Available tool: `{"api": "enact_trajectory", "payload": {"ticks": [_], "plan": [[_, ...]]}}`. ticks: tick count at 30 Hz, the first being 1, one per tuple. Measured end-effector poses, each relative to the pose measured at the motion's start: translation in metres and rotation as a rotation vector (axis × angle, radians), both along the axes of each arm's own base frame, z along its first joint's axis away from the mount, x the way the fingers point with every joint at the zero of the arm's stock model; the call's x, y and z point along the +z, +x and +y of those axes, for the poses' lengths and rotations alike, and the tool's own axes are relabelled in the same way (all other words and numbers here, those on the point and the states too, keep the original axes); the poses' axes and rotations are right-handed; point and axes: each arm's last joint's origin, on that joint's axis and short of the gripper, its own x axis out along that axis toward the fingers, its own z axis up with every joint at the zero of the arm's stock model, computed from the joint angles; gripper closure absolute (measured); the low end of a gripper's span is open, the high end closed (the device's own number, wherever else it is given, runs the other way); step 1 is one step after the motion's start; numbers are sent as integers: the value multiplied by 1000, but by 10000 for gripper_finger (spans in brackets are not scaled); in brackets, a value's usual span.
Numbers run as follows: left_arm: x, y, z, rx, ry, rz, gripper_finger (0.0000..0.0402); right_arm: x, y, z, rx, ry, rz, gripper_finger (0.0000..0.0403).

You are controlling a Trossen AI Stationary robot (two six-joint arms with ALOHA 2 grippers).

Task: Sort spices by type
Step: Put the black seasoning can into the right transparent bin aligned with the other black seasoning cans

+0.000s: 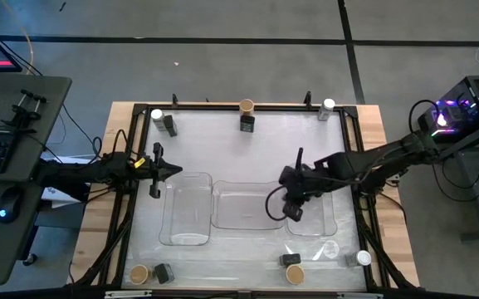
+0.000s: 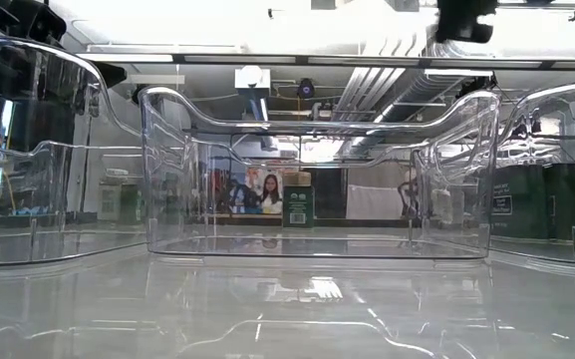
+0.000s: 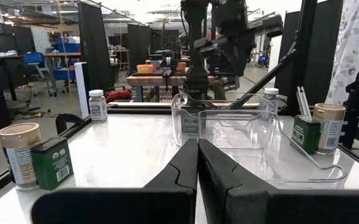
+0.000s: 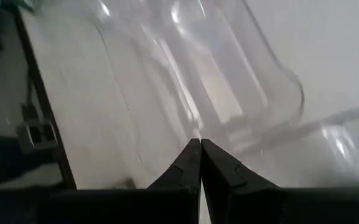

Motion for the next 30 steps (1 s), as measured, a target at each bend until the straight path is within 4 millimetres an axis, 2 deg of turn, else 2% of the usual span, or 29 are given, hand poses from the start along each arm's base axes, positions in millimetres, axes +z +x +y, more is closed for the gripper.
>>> {"api": "enact_trajectory", "payload": {"ticks": [3,4,8,10,12,13,15,19,24,27,30], "plan": [[4,0,0,13,1,-46,402,4,7,-5,-3,4,-70,401],[9,-1,0,8,-46,-92,402,5,9,-7,-6,6,-86,401],[44,-13,4,12,-369,-516,402,5,12,-14,-31,8,-100,401],[59,-26,8,90,-522,-748,402,5,13,-17,-37,4,-100,401],[69,-32,12,189,-637,-853,402,5,14,-21,-35,-16,-105,401],[74,-31,13,206,-659,-839,402,6,14,-24,-30,-27,-110,401],[86,-22,11,183,-661,-704,402,7,17,-30,-38,-50,-127,401],[115,13,9,186,-647,-422,402,9,22,-45,-68,-67,-162,401],[160,70,17,248,-344,-204,402,10,24,-62,-118,-57,-179,401],[170,97,29,381,-247,-24,402,10,25,-67,-121,-58,-179,401],[170,106,43,542,-217,242,402,10,24,-68,-107,-69,-175,401]]}}
